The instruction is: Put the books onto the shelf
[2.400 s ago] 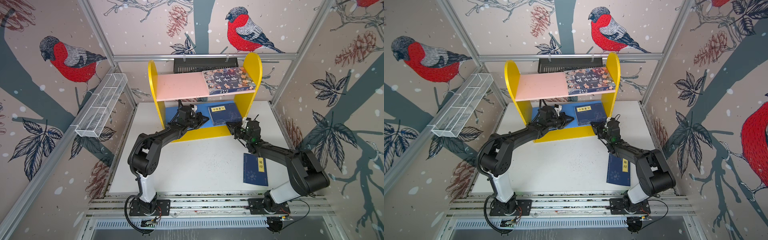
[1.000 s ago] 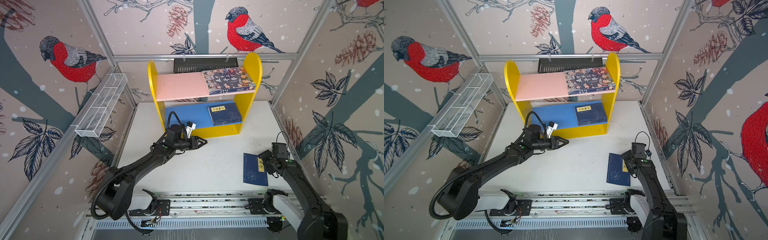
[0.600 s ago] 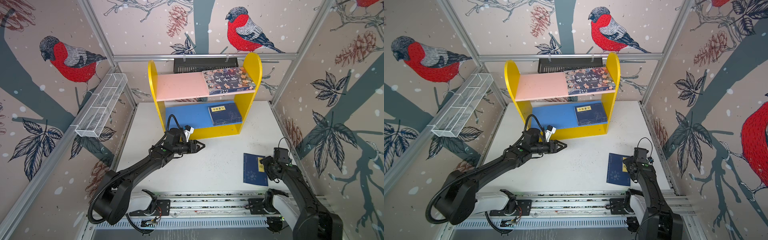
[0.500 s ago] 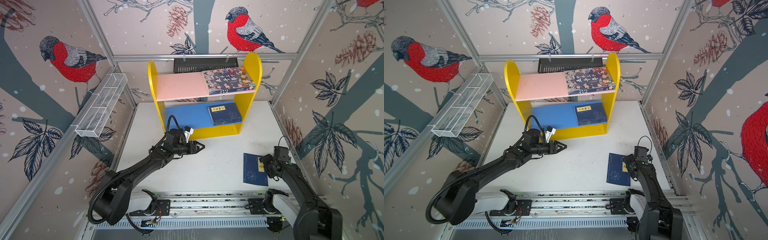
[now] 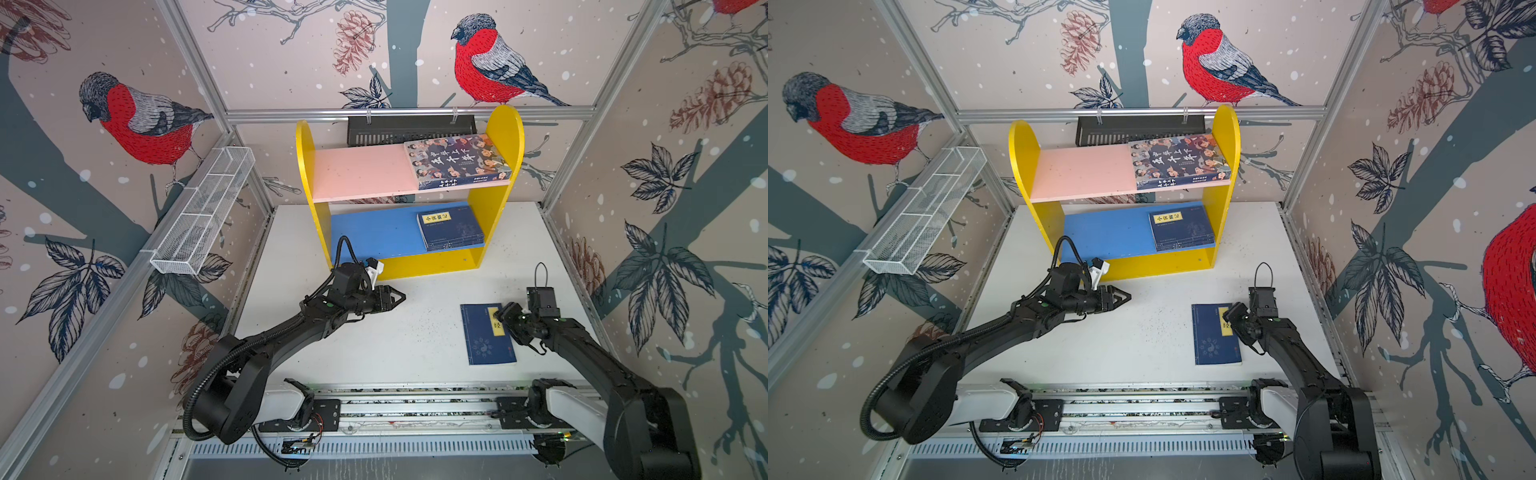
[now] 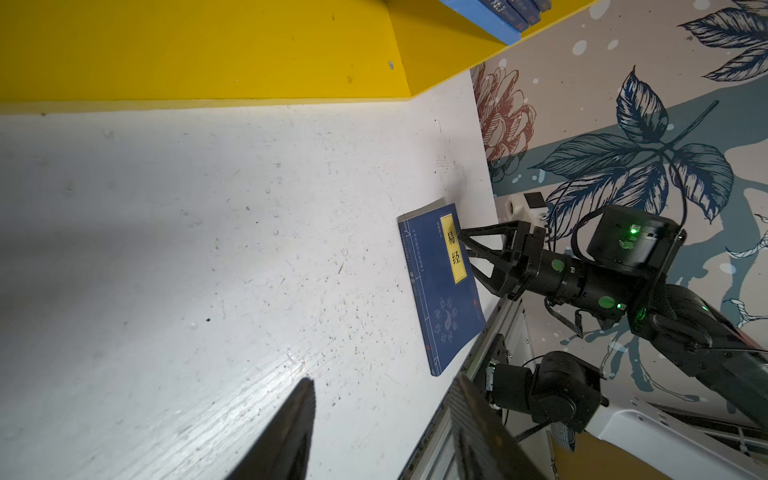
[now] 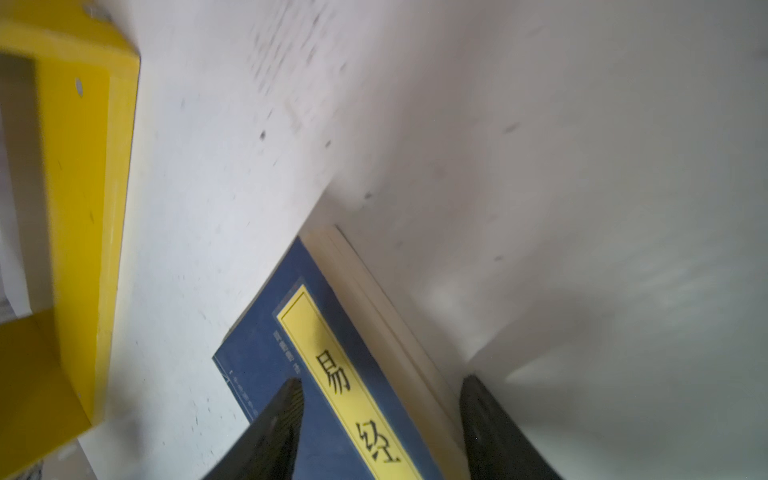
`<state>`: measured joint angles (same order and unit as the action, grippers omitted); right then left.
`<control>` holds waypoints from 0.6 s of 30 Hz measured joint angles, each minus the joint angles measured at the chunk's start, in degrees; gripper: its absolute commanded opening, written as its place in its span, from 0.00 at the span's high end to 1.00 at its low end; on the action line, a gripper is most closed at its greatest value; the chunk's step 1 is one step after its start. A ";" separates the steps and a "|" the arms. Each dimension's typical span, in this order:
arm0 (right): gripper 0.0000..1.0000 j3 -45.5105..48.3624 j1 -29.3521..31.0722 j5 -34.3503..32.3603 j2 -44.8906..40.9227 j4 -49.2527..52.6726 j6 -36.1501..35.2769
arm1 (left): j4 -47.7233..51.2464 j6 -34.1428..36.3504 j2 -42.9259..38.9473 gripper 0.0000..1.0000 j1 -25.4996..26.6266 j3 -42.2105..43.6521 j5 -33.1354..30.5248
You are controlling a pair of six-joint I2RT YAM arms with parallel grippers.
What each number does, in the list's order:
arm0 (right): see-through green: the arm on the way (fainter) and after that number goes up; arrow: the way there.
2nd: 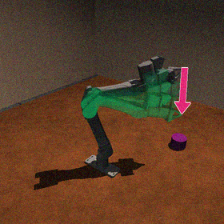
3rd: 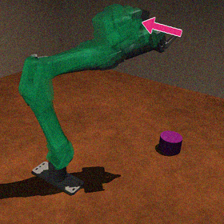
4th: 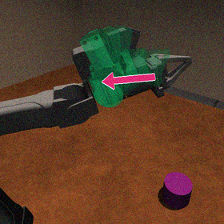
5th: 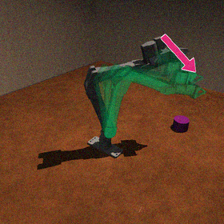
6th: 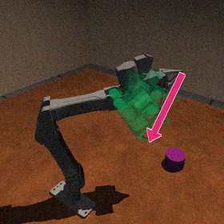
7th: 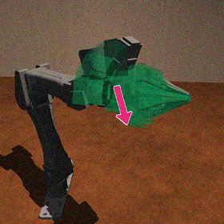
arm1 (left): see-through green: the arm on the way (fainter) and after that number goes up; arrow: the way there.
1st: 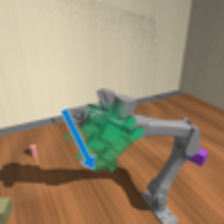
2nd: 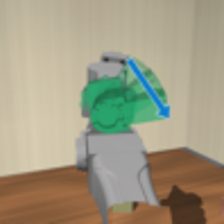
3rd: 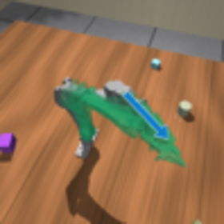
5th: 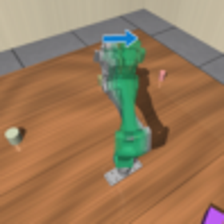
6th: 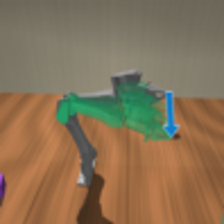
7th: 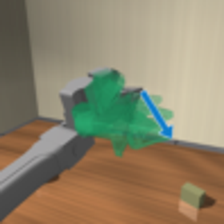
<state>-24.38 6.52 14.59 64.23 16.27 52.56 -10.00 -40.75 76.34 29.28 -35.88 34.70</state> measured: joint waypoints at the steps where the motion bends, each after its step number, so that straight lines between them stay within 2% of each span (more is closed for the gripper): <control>1: 0.37 -1.20 2.78 0.13 1.75 -0.07 -0.02 | -0.52 0.02 0.59 0.48 0.00 0.00 0.02; 4: 0.35 -5.46 10.49 0.72 7.69 0.28 -0.09 | -1.49 0.11 2.75 0.51 0.00 -0.04 0.26; 7: 0.33 -8.07 14.14 1.33 11.04 0.42 -0.24 | -2.01 0.26 5.07 0.54 0.00 -0.09 0.68; 13: 0.33 -7.54 13.46 -1.20 9.77 1.49 -0.33 | -5.11 0.17 6.86 0.53 0.02 1.53 2.10; 18: 0.35 -7.65 13.14 0.15 11.21 -0.52 -3.19 | -7.80 -2.32 8.15 0.49 1.25 4.81 2.84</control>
<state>-32.03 19.66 14.74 75.44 15.75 49.36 -17.80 -43.07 84.49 30.52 -31.07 37.54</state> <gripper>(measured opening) 0.657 0.509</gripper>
